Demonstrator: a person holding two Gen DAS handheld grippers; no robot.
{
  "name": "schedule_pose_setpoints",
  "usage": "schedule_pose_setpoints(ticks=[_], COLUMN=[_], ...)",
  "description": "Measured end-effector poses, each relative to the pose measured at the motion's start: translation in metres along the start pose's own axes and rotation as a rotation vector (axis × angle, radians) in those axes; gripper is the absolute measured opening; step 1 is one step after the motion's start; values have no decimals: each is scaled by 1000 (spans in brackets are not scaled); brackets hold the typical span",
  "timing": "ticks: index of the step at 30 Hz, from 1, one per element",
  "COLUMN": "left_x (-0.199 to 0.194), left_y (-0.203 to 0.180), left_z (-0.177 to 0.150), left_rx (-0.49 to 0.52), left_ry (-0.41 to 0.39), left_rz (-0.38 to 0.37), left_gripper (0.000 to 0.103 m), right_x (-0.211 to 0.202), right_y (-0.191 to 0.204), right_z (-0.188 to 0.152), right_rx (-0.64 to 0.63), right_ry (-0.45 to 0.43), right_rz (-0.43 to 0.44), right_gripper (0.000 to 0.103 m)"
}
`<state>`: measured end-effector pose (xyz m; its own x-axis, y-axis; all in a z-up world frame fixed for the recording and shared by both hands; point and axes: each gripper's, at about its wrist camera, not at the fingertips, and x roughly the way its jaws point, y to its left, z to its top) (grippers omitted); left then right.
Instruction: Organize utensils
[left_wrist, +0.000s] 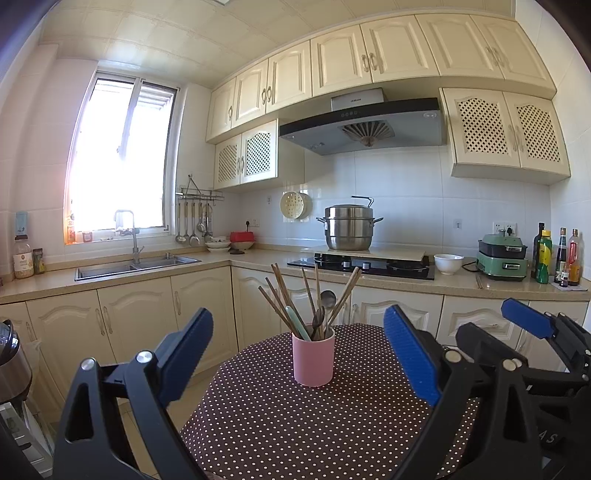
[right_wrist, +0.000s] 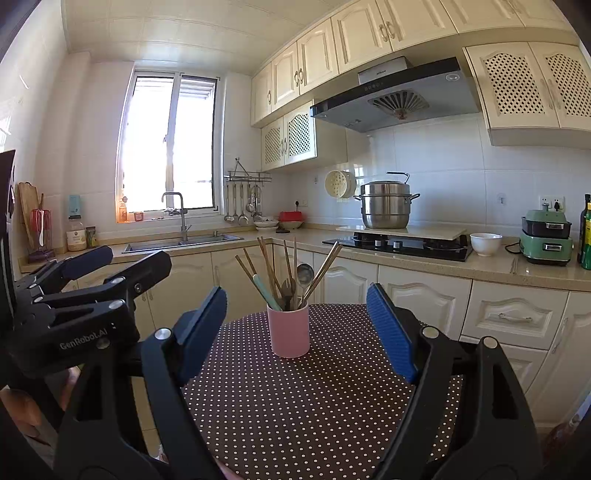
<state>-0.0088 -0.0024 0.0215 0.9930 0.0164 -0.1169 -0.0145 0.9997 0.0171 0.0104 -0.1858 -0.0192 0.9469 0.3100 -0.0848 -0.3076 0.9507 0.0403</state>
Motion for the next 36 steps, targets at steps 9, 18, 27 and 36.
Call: schedule_pose_setpoints(ticks=[9,18,27,36], left_x=[2,7,14,21], left_y=[-1,-3,-5,-6], left_z=[0,-2,-4,-5], left_rx=[4,9,18,22], left_ry=[0,5,9,17], left_rz=[1,3,4,3], left_gripper=[92,92,92,92], right_x=[1,6,9,17], right_y=[-1,-4,-6,-10], right_z=[0,-2,-5,-7], right_rx=[2,11,23,34], right_ry=[2,6,10,17], right_rz=[2,2,4,4], right_gripper=[77,77,78,78])
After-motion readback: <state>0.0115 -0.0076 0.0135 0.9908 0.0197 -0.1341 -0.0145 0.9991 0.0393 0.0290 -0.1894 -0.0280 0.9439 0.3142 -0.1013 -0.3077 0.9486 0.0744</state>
